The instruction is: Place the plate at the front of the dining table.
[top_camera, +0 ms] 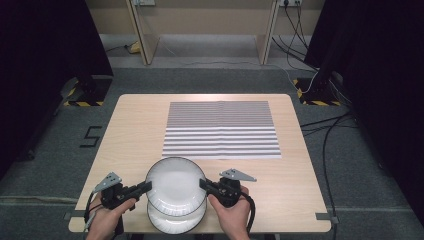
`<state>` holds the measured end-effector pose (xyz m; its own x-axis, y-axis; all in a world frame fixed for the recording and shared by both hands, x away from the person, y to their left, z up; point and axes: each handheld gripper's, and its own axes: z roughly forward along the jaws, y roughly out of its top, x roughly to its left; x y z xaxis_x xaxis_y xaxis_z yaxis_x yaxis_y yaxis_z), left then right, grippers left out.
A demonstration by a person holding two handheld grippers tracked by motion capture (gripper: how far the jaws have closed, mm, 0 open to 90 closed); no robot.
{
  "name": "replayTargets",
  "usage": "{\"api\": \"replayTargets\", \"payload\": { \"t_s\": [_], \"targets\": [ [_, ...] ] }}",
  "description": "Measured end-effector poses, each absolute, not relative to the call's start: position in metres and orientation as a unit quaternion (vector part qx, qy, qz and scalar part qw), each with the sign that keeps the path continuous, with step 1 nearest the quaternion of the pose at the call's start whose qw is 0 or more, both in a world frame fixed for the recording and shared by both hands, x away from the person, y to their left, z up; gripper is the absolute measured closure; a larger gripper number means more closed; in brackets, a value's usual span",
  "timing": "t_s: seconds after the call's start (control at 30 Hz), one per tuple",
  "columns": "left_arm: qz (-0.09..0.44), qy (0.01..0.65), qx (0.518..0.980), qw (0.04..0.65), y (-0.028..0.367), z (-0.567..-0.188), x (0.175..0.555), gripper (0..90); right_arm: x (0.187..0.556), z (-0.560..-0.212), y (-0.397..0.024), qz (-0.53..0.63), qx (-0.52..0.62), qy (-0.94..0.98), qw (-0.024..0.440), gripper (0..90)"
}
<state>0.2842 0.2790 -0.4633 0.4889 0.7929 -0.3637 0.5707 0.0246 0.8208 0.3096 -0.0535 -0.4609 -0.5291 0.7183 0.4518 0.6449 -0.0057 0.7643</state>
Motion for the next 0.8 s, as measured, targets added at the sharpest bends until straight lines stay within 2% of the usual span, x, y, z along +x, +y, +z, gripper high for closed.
{"api": "replayTargets", "payload": {
  "t_s": [0.8],
  "targets": [
    [0.113,0.479,0.692,0.528,0.268,-0.455,0.298,83.5,0.320,-0.447,-0.063,0.532,0.486,0.691,0.061,84.6]
  ]
}}
